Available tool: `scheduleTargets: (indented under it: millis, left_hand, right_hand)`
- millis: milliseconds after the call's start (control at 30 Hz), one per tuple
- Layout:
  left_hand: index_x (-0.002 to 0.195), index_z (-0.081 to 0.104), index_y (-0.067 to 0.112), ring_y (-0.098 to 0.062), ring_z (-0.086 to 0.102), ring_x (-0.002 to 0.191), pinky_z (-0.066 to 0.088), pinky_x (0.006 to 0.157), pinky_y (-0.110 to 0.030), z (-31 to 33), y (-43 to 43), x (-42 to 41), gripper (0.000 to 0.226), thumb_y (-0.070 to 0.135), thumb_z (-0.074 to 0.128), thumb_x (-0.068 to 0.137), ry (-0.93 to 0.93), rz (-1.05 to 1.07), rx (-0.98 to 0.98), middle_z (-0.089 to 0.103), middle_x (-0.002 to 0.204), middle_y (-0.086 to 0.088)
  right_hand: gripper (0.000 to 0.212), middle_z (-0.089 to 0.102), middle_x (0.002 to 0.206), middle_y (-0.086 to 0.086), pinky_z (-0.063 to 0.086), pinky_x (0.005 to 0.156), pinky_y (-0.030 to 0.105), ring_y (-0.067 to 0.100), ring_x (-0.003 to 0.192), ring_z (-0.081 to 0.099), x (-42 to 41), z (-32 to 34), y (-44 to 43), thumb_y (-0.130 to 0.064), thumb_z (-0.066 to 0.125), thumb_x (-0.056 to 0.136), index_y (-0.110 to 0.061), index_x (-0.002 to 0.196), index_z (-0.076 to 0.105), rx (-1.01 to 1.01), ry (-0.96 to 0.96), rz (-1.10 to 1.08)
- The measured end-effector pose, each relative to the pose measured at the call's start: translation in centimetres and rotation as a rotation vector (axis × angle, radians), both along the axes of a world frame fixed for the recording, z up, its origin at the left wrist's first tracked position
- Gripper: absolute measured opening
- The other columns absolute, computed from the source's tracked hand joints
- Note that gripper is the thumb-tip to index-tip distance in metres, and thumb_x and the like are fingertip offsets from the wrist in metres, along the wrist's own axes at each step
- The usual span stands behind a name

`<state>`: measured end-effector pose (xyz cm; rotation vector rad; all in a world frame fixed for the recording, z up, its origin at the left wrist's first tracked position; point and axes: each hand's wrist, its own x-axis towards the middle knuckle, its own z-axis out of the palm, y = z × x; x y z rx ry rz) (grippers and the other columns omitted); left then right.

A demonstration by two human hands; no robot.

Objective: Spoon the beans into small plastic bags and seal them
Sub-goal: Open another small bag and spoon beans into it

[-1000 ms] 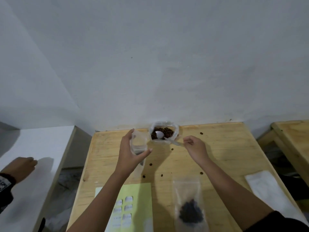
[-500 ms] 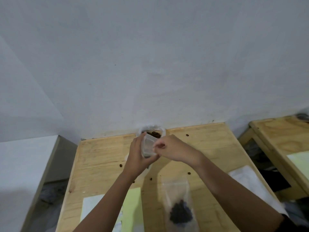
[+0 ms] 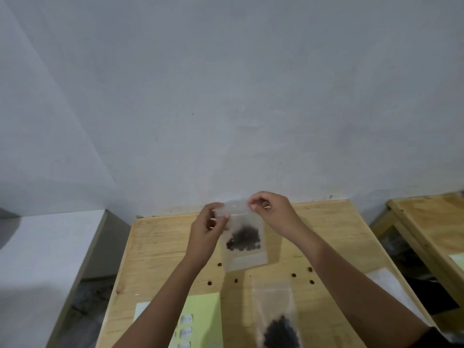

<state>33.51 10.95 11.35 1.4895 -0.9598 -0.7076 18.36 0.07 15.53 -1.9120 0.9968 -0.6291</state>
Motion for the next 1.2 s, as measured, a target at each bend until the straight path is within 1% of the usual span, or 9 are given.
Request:
scheduleTargets:
  millis: [133,233,333,533,600,733,867,1067,1200]
  left_hand:
    - [0.107,0.059,0.012,-0.025,0.069,0.076,0.052,0.064,-0.022,2.0,-1.0,0.0,0.017,0.011,0.060,0.090,0.104,0.014,-0.054,0.068,0.093,-0.019]
    - [0.108,0.060,0.012,-0.025,0.070,0.081,0.054,0.068,-0.026,3.2,-1.7,0.0,0.020,0.008,0.062,0.089,0.130,-0.001,-0.082,0.070,0.095,-0.015]
    - [0.104,0.063,0.012,-0.020,0.071,0.080,0.057,0.070,-0.029,4.4,-2.1,-0.5,0.020,0.006,0.065,0.086,0.127,-0.041,-0.097,0.070,0.092,-0.010]
    - [0.100,0.064,0.012,-0.006,0.069,0.075,0.054,0.070,-0.019,5.7,-2.5,-1.3,0.020,0.003,0.068,0.083,0.075,-0.037,-0.110,0.067,0.093,-0.007]
    - [0.100,0.064,0.013,-0.010,0.070,0.077,0.055,0.073,-0.023,5.7,-2.5,-1.3,0.020,0.003,0.068,0.083,0.055,-0.024,-0.107,0.068,0.093,-0.008]
    - [0.100,0.064,0.013,-0.015,0.071,0.080,0.056,0.077,-0.028,5.9,-2.4,-1.9,0.018,0.005,0.068,0.084,0.006,-0.061,-0.098,0.071,0.087,-0.007]
    - [0.101,0.063,0.016,-0.015,0.070,0.083,0.056,0.080,-0.031,6.0,-2.2,-2.3,0.018,0.008,0.068,0.085,0.004,-0.083,-0.087,0.072,0.084,-0.003]
    - [0.102,0.063,0.007,-0.021,0.071,0.084,0.056,0.081,-0.033,6.2,-2.2,-2.5,0.018,0.003,0.066,0.085,0.106,-0.110,-0.092,0.073,0.084,-0.011]
    - [0.102,0.062,0.006,-0.025,0.071,0.084,0.056,0.080,-0.031,6.4,-2.5,-2.4,0.015,0.001,0.060,0.088,0.125,-0.126,-0.083,0.072,0.086,-0.017]
  right_hand:
    - [0.016,0.065,0.086,-0.012,0.045,0.072,0.006,-0.009,0.072,0.057,-0.1,1.9,-0.2,-0.006,0.067,0.083,-0.021,0.088,0.065,0.021,-0.133,0.028]
    - [0.014,0.064,0.082,-0.011,0.045,0.072,0.007,-0.009,0.071,0.057,-0.1,2.8,-0.3,-0.003,0.068,0.082,-0.017,0.086,0.065,-0.004,-0.160,-0.011]
    - [0.015,0.063,0.079,-0.010,0.045,0.070,0.011,-0.002,0.074,0.058,-0.4,3.2,-0.4,-0.004,0.067,0.082,-0.017,0.080,0.060,-0.047,-0.175,-0.053]
    - [0.022,0.067,0.083,-0.001,0.048,0.075,0.022,0.014,0.079,0.062,-1.1,3.8,-0.2,-0.009,0.069,0.083,-0.025,0.089,0.055,0.002,-0.188,-0.091]
    - [0.027,0.070,0.083,-0.002,0.049,0.076,0.023,0.015,0.080,0.064,-1.3,3.9,0.0,-0.014,0.071,0.081,-0.026,0.097,0.055,0.036,-0.185,-0.071]
    - [0.020,0.067,0.080,-0.011,0.041,0.062,0.007,-0.008,0.073,0.060,-1.1,4.0,0.6,-0.016,0.074,0.078,-0.021,0.092,0.060,-0.008,-0.115,-0.070]
    - [0.019,0.068,0.080,-0.008,0.041,0.065,0.014,0.001,0.081,0.062,-1.1,4.0,0.7,-0.014,0.075,0.076,-0.021,0.084,0.059,0.003,-0.124,-0.144]
    - [0.021,0.067,0.088,-0.004,0.043,0.063,0.020,0.008,0.086,0.062,-1.2,4.2,0.9,-0.018,0.078,0.070,-0.019,0.083,0.062,0.047,-0.132,-0.185]
    - [0.025,0.067,0.086,-0.002,0.043,0.061,0.020,0.009,0.075,0.059,-1.1,3.9,0.7,-0.022,0.081,0.068,-0.017,0.082,0.061,0.095,-0.148,-0.214]
